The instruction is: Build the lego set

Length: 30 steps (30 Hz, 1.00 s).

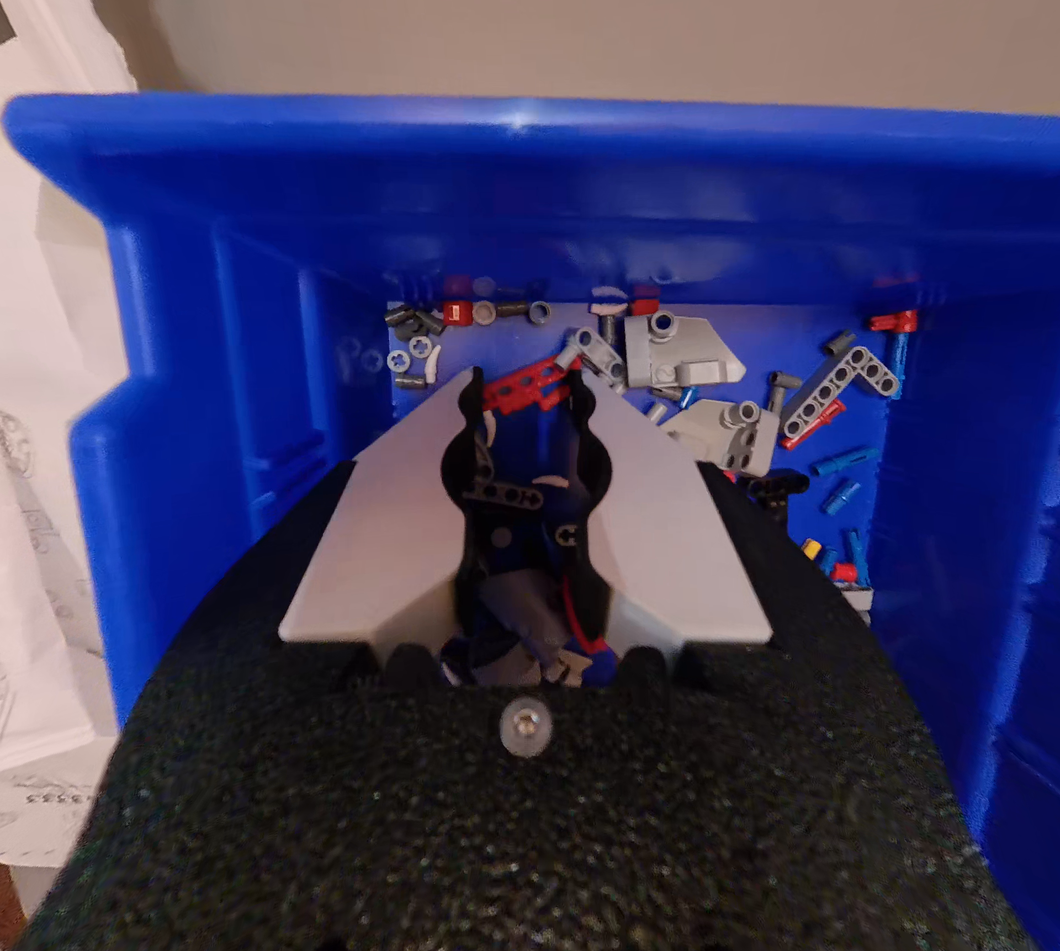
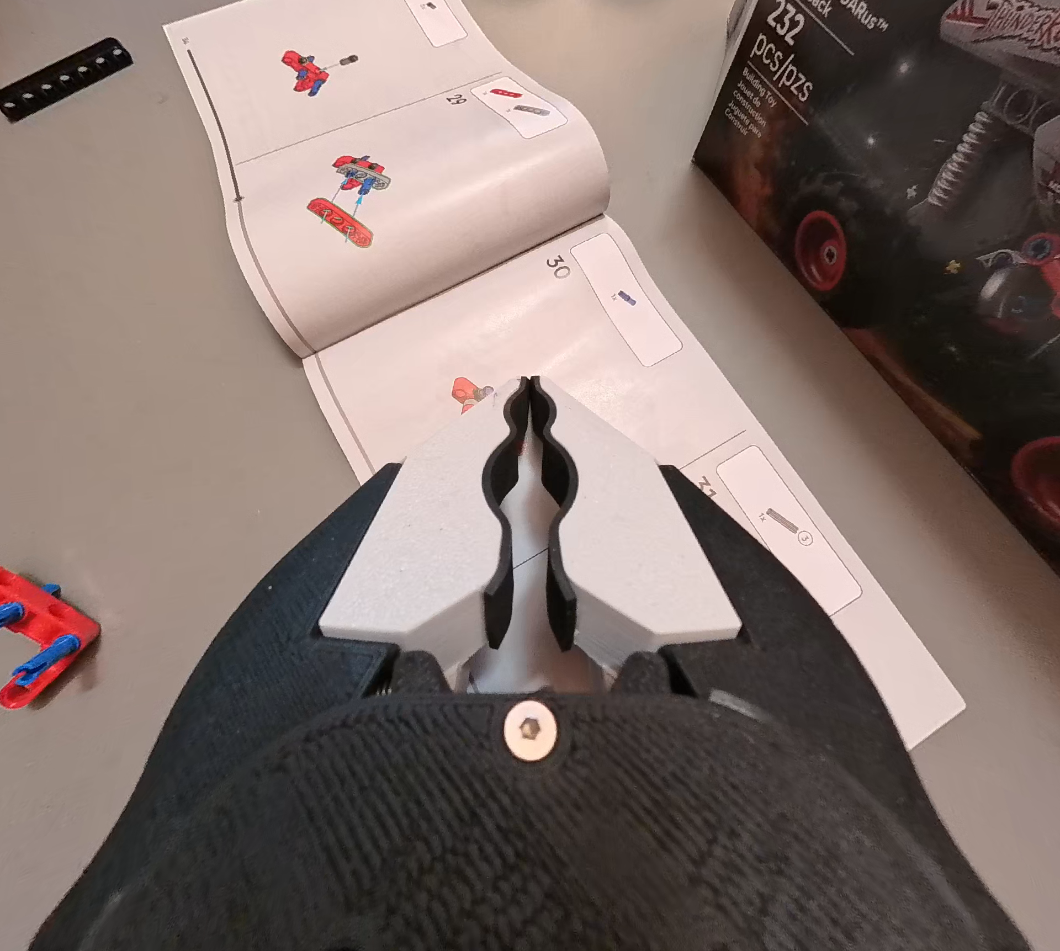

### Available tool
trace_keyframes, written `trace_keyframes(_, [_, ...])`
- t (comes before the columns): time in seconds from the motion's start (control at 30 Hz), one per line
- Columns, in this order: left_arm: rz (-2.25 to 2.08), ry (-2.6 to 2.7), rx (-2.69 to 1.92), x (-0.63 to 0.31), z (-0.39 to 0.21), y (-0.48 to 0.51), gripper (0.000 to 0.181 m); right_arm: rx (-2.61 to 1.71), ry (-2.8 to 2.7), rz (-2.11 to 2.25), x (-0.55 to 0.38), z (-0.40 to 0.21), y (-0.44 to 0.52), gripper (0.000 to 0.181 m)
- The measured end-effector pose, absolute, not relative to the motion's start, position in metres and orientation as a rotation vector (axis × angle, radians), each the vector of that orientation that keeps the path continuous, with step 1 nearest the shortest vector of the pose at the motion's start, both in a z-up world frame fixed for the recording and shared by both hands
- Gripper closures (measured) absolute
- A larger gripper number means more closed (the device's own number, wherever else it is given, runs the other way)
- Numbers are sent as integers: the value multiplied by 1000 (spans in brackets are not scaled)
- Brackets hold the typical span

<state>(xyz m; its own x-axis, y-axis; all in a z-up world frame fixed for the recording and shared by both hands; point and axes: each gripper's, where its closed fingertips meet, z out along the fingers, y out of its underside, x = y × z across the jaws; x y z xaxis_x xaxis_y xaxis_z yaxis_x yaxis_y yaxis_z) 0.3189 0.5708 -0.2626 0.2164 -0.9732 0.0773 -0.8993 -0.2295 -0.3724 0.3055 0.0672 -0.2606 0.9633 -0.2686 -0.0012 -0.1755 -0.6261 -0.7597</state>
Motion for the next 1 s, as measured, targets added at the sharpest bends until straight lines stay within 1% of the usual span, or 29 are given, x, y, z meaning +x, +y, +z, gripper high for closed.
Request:
trace_keyframes(0.03, [-447, 1769, -2255, 319, -262, 570, 152, -2261, 310, -141, 305, -261, 67, 181])
trace_keyframes(0.1, [-487, 1767, -2267, 317, -259, 566, 147, -2262, 309, -143, 305, -261, 67, 181])
trace_keyframes(0.13, [-505, 1775, -2259, 317, -256, 564, 137, -2262, 308, -145, 305, -261, 67, 181])
trace_keyframes(0.17, [-524, 1796, -2225, 316, -251, 561, 133, -2262, 308, -145, 305, -261, 67, 181])
trace_keyframes(0.27, [-498, 1853, -2068, 312, -236, 564, 135, -2262, 310, -141, 305, -261, 67, 181])
trace_keyframes(0.47, [-432, 1752, -1845, 306, -189, 590, 142, -2262, 310, -142, 305, -261, 67, 181])
trace_keyframes(0.57, [-369, 1757, -1779, 300, -175, 599, 146, -2262, 309, -142, 305, -261, 67, 181])
trace_keyframes(0.73, [-368, 1821, -1783, 297, -181, 594, 148, -2262, 310, -142, 305, -261, 67, 181])
trace_keyframes(0.83, [-347, 1888, -1774, 299, -193, 586, 156, -2262, 308, -144, 306, -260, 67, 181])
trace_keyframes(0.87, [-317, 1912, -1773, 298, -199, 585, 154, -2262, 308, -145, 305, -260, 67, 181])
trace_keyframes(0.93, [-266, 1965, -1795, 296, -210, 581, 146, -2262, 308, -146, 305, -260, 67, 181])
trace_keyframes(0.97, [-274, 2016, -1798, 295, -216, 574, 147, -2262, 307, -147, 305, -260, 67, 181])
trace_keyframes(1.0, [-306, 2092, -1781, 294, -220, 563, 152, -2262, 307, -147, 305, -260, 67, 181])
